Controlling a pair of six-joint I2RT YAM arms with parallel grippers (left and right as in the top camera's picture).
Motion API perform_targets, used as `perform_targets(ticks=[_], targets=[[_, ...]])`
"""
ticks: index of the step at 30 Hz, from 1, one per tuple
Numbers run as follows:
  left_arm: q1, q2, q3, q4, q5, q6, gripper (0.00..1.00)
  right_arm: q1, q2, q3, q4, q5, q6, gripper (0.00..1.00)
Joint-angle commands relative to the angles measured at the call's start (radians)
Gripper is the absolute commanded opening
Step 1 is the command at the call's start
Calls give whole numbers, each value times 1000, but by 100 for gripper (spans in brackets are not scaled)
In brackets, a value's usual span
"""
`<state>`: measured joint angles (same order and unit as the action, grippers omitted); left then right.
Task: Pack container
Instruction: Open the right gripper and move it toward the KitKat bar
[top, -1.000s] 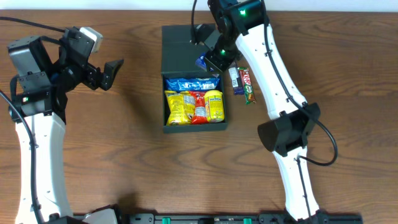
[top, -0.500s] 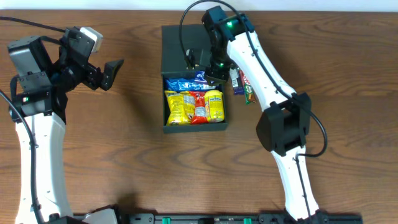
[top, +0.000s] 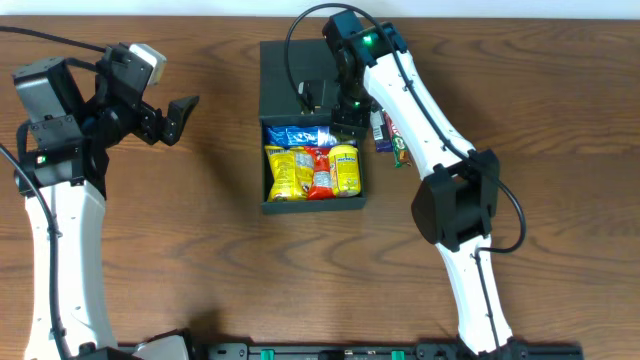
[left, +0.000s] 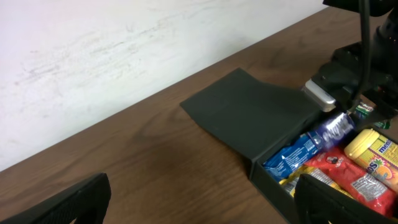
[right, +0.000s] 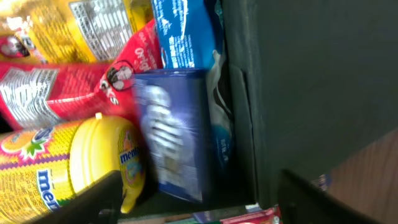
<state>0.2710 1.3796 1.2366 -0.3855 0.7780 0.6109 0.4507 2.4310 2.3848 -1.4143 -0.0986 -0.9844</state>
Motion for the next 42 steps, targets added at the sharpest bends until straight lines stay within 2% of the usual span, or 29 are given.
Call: perform_targets(ticks=[1,6,10,14,15,16,23,28,29,31,33,37,42], targets=[[-3,6,6,1,-4,22,95,9,-9,2,6,-2,-8,83],[-3,6,6,1,-4,21,95,9,-23,3,32,-2,-4,73],[-3,6,6,0,-4,21,95,7,-77,3,73,7,57,73],[-3,6,6,0,-4,21,95,-13,-147,3,90,56,124,79],[-3,6,6,0,-4,21,95,-21,-161,3,87,65,156,92],[-3,6,6,0,-4,21,95,-32,-171,3,81,71,203,99],[-3,6,6,1,-3,21,95,-143,-154,0,-45,76,519,99],[-3,6,6,0,-3,21,95,-225,-104,-25,-64,15,717,99],[-3,6,6,0,-3,19,95,-238,-92,-29,-64,-16,738,98],[-3,6,6,0,-3,13,95,-252,-73,-43,-62,-63,738,84],[-3,6,6,-3,-3,13,95,-256,-60,-73,-50,-66,745,77],[-3,6,6,-5,-3,10,95,-254,-56,-155,7,-51,790,70],[-3,6,6,-6,-2,10,95,-254,-55,-253,74,-21,858,56]])
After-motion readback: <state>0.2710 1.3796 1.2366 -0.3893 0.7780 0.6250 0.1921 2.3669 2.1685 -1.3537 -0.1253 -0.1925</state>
